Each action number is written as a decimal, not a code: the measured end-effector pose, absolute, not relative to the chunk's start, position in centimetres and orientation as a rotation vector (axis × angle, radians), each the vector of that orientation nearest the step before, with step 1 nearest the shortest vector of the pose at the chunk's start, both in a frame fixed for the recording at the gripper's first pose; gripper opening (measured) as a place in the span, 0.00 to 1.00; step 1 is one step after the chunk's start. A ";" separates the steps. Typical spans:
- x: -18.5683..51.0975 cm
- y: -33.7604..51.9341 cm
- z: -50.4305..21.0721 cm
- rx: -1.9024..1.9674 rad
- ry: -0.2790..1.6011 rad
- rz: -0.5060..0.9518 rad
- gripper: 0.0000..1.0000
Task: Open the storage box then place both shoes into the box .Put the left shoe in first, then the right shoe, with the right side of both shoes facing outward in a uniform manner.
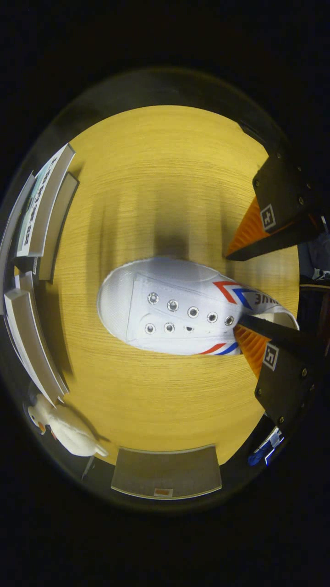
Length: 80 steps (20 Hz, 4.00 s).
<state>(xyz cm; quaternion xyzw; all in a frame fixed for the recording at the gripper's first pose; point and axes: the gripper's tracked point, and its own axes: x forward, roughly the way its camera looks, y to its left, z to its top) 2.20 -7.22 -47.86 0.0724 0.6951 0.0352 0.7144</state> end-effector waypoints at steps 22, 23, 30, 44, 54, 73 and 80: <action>4.8 -5.4 -37.6 0.172 1.381 0.151 0.01; 5.1 -4.6 -36.7 0.164 1.365 0.168 0.01; 6.7 1.3 -31.9 0.110 1.302 0.282 0.01; 8.7 19.5 -24.3 0.013 1.269 0.513 0.01; 10.6 30.7 -23.9 -0.110 1.279 0.634 0.01; 10.9 35.3 -23.7 -0.021 1.283 0.718 0.27; 14.1 27.7 -18.7 0.013 1.059 0.613 0.32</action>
